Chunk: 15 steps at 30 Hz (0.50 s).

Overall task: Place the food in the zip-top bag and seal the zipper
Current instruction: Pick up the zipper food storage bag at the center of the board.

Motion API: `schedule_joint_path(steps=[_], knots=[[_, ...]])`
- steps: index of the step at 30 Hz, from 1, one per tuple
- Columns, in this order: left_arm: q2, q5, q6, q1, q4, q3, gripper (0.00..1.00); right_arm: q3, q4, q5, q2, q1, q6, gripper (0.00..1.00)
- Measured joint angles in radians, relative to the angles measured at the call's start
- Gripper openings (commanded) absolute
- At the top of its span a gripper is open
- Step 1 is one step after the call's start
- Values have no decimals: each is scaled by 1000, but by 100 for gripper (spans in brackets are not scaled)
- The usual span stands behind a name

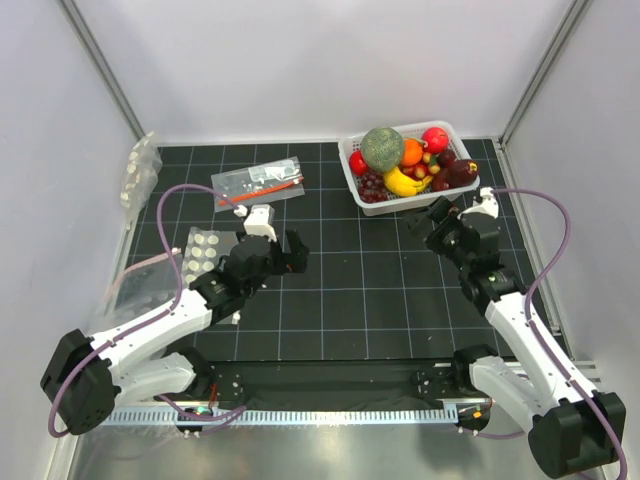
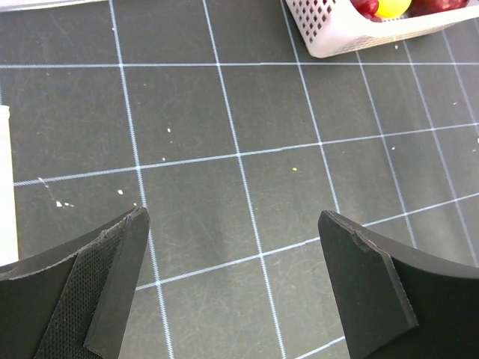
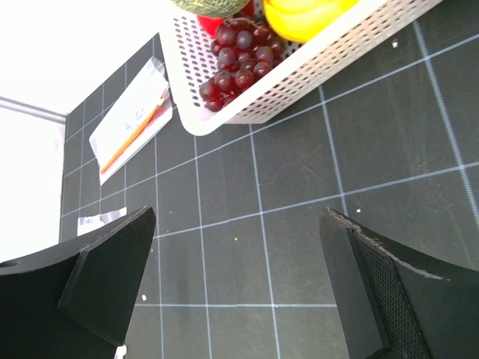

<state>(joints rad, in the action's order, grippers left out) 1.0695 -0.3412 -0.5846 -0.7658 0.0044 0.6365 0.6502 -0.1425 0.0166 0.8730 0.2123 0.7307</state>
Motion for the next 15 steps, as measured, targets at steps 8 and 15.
schedule_joint_path(steps=[8, 15], knots=[[49, -68, 139, 0, 88, 1, 100, -39, 21, 7, -64, 0, -22, 99], [317, -216, 305, 11, 110, 175, 100, -58, 60, -32, -63, 0, -28, 99]])
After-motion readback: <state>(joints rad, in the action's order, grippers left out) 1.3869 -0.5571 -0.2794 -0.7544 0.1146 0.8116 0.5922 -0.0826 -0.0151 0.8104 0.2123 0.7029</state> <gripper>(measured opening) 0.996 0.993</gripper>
